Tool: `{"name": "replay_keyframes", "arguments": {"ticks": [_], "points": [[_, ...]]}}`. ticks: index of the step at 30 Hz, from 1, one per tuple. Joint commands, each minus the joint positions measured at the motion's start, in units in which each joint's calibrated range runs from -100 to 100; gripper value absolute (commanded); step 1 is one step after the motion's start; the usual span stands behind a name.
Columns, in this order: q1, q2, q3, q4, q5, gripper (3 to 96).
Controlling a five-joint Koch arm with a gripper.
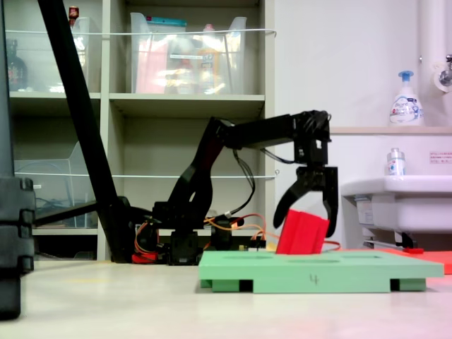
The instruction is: Put the cross columnar block into the corresponding hole
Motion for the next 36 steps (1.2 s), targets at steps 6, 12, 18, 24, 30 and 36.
{"name": "replay_keyframes", "arguments": {"ticks": [6,12,18,24,30,36], "points": [[0.54,-1.50,2.32,-0.20,-0.24,95.5],[0.39,-12.11,4.61,-0.20,-0.93,95.5],[-2.54,-40.19,10.59,-0.20,-12.16,95.1],[-9.96,-63.93,18.17,0.77,-37.51,80.1],[-24.52,-70.35,17.17,12.80,-56.41,59.3],[-29.11,-83.90,-19.72,35.82,-59.63,59.2]]}}
